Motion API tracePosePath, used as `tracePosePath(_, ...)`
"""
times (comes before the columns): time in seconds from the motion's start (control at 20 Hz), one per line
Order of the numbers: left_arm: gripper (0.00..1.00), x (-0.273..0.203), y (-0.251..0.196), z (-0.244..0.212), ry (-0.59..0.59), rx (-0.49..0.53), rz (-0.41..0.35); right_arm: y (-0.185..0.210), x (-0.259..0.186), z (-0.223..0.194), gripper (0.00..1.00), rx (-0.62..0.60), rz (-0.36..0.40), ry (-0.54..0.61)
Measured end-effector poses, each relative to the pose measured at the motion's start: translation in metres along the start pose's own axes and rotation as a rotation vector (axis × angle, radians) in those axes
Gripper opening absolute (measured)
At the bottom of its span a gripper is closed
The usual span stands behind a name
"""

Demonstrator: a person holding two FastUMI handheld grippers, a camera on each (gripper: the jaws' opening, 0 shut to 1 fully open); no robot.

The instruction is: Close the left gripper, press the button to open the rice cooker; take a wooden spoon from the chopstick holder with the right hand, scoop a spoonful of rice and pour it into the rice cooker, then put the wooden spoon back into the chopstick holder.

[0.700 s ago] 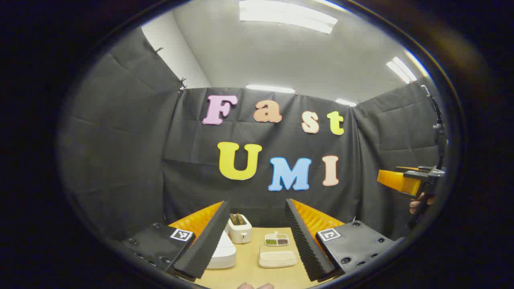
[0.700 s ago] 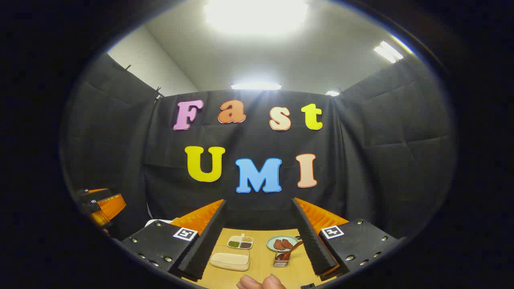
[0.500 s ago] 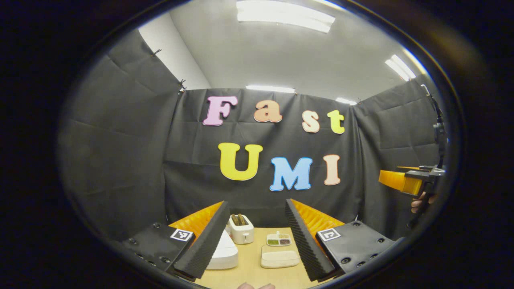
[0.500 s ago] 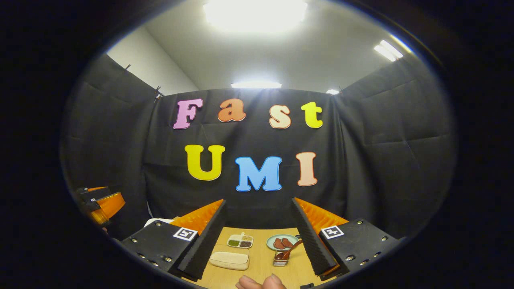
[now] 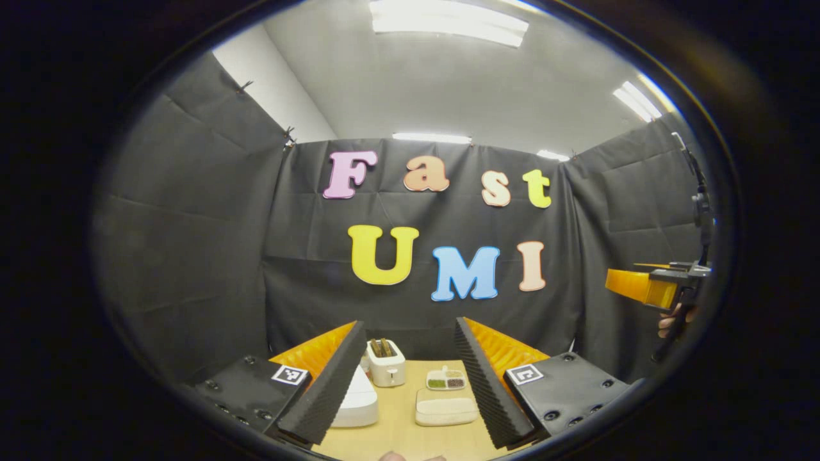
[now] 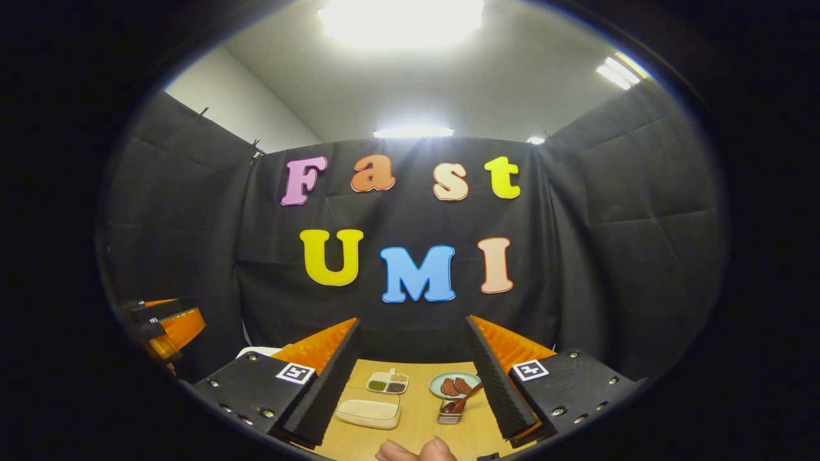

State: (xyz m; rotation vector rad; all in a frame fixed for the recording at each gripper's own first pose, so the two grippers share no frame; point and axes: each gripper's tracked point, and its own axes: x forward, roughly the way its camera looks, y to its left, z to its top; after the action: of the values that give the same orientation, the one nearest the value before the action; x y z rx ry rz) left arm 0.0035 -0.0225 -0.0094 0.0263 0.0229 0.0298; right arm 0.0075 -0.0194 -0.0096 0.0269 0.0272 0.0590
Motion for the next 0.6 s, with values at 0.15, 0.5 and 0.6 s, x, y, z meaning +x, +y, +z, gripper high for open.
tracePosePath(0.15,0.94,-0.001,-0.002,-0.002,0.003,0.0,0.017,-0.003,0.003,0.002,0.96,0.005,0.017,-0.005)
tracePosePath(0.5,0.93,-0.001,-0.002,-0.01,0.02,0.02,0.104,-0.015,0.009,0.0,0.96,-0.01,0.074,-0.005)
tracePosePath(0.6,0.93,-0.001,-0.003,-0.013,0.029,0.034,0.131,-0.02,0.01,0.001,0.96,-0.006,0.091,-0.008)
